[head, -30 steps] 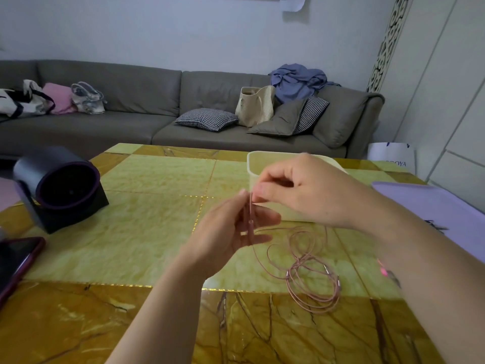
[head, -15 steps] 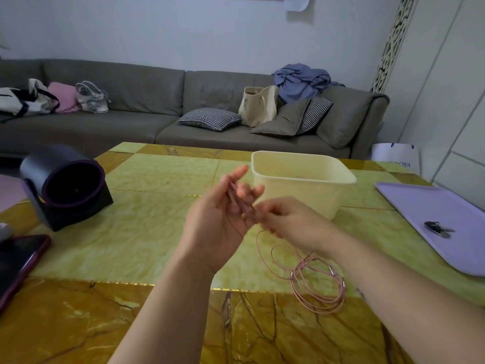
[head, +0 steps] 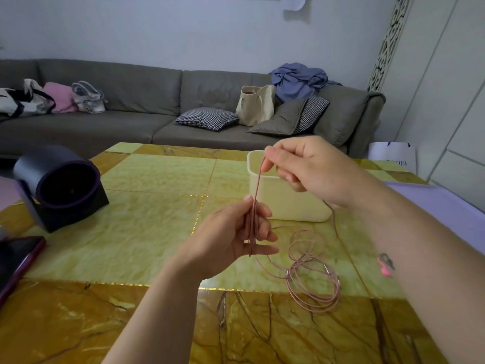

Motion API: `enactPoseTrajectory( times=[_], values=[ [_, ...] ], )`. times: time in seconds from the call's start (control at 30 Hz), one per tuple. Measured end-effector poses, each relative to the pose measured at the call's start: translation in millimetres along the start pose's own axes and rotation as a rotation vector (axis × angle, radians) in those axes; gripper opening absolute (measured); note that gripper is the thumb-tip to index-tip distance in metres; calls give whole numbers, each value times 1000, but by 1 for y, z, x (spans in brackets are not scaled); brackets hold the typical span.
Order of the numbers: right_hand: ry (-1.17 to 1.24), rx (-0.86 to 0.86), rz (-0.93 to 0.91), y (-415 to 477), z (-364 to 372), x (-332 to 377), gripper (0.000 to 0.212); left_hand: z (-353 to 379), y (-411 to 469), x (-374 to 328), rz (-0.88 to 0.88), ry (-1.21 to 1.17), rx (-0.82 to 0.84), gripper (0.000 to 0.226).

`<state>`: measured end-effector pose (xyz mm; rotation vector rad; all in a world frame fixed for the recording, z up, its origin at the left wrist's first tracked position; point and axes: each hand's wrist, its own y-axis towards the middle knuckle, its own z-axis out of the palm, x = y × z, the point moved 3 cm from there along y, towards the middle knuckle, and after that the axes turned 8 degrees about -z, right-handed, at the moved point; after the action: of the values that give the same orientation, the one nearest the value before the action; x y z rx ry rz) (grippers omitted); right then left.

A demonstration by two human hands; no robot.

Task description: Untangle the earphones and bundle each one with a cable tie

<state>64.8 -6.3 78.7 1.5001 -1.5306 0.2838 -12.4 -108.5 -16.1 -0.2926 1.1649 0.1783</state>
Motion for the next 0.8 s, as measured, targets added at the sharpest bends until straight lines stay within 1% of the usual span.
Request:
enactPoseTrajectory(
  times=[0.1,0.17,0.2,0.27,0.3,0.37,0.4,0.47,0.53,0.6,0.63,0.7,0.8],
  values=[
    [157,-82,77,9,4,-24,31,7,-6,-5,-10,-113,158,35],
    [173,-107,135,10,10,-40,31,11,-9,-11,21,-206,240,35],
    [160,-103,166,8,15,-47,31,12,-10,-13,52,-261,251,35],
    [104,-42,216,1,29,-61,31,10,-8,-18,125,-397,190,34],
    [62,29,222,-3,39,-65,33,6,-6,-20,166,-479,130,31],
    [-47,232,214,-15,58,-64,35,-6,0,-20,248,-613,-12,29],
    [-123,339,215,-21,66,-59,32,-13,3,-19,277,-631,-88,30],
    [-318,478,193,-26,69,-48,29,-27,8,-15,297,-540,-250,33],
    [-411,486,158,-24,61,-34,30,-34,10,-12,291,-299,-389,34],
    [-399,437,116,-19,48,-18,30,-31,9,-10,256,-39,-438,33],
    [-368,397,101,-15,41,-11,29,-27,9,-8,228,44,-418,33],
    [-319,322,74,-8,26,-1,31,-16,9,-5,168,111,-310,34],
    [-291,174,24,2,9,5,33,2,6,-4,95,61,-104,37]
  ],
)
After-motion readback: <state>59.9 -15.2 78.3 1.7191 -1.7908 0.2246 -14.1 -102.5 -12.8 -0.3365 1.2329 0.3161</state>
